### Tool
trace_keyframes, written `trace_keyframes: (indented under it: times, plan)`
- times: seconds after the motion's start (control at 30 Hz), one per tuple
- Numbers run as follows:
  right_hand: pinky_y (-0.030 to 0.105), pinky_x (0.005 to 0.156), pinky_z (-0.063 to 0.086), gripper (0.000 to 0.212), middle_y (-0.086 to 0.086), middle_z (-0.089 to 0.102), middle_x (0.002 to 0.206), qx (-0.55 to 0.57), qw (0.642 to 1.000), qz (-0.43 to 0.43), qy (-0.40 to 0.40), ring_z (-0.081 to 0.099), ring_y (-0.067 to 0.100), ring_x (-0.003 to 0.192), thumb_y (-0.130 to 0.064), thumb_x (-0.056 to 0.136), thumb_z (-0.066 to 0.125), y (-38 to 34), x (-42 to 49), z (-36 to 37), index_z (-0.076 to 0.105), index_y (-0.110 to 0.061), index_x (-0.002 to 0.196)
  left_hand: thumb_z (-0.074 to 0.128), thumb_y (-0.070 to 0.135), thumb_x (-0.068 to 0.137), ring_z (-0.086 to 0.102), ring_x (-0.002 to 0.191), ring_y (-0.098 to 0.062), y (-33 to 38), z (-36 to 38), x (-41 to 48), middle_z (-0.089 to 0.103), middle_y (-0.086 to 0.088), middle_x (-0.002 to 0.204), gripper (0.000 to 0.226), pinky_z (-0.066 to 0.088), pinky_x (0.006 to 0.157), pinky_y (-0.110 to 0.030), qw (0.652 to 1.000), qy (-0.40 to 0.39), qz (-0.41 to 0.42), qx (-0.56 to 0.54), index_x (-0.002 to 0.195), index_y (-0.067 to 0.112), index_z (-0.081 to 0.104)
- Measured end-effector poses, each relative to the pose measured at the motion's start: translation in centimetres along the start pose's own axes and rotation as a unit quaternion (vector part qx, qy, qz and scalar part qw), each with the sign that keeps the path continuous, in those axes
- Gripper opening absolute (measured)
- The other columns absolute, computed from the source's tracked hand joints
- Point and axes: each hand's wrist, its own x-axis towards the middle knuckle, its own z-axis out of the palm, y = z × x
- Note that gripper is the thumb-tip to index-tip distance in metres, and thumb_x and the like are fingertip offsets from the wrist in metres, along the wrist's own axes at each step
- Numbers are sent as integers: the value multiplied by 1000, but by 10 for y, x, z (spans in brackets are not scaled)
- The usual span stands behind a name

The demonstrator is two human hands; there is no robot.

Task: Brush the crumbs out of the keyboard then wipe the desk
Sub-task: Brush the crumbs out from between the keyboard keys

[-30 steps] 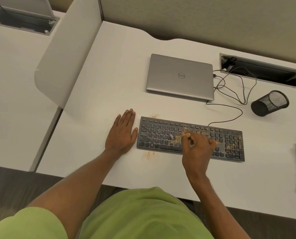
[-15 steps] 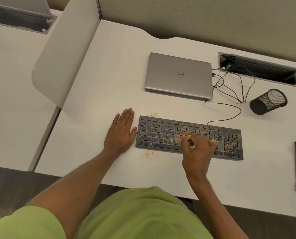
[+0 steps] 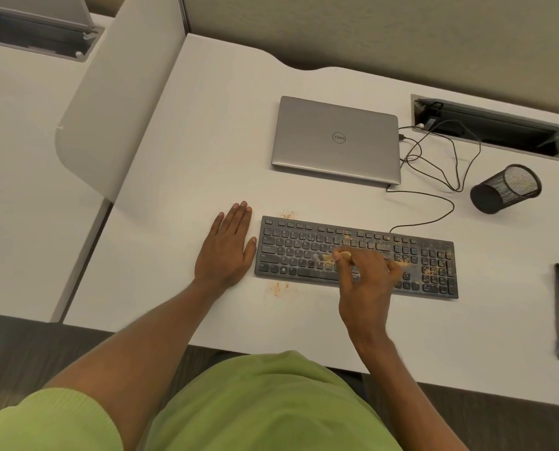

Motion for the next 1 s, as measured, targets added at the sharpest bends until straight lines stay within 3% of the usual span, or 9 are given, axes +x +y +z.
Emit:
trace_keyframes:
  times: [0.13,0.27,0.4,0.5,0.63,0.77,0.9,1.0]
  plan:
    - [38,94,24,17,-17,70,97,22,997,-43,-52,55,7,99,-12,94,73,-8,9,6,76,-27,101,28,42,111,0,165,-11,1,-1,0,6,-1,179,69,5,135,-40,1000,2,-1,-4,172,14,11]
    - [34,94,18,20,-16,71,95,-13,996,-23,-90,56,12,101,-11,93,73,-6,16,8,76,-30,98,27,42,110,3,166,-12,2,-2,0,9,-2,180,69,7,135,-40,1000,3,1,-2,172,13,13]
    - [37,94,20,17,-13,71,94,-88,995,3,-57,58,18,98,-13,94,73,2,19,-4,74,-30,96,26,42,110,4,166,-12,1,-1,0,10,-2,179,69,7,135,-40,1000,2,1,-3,172,13,13]
    - [38,96,22,16,-14,70,95,-53,998,2,-33,57,15,97,-13,94,73,-3,19,-9,75,-29,97,27,42,110,5,166,-12,1,-1,0,10,-2,179,69,7,135,-40,1000,4,1,-3,172,13,13]
    - [35,94,22,19,-15,71,96,5,998,-14,-59,57,13,98,-10,92,75,-13,15,0,76,-28,98,27,42,111,3,166,-12,1,-1,-1,9,-2,179,69,6,135,-40,1000,3,1,1,172,13,12]
    - [36,95,21,18,-15,70,94,-35,997,-4,-69,57,14,96,-12,94,73,-6,11,4,74,-30,96,26,42,111,5,166,-13,2,-2,-1,10,-3,179,69,7,135,-40,1000,3,3,-1,172,13,13]
    - [33,95,18,13,-11,68,93,-105,994,2,-12,55,16,94,-15,97,69,-3,9,-3,71,-28,99,27,42,111,4,166,-13,1,-1,-1,10,-2,179,69,6,135,-40,1000,3,3,-5,172,13,12]
    - [39,98,24,7,-12,68,90,-61,998,17,17,55,14,90,-24,101,67,-12,3,-1,73,-26,101,26,42,110,4,166,-13,1,-1,-1,10,-2,179,69,6,135,-40,1000,3,3,-2,172,13,12]
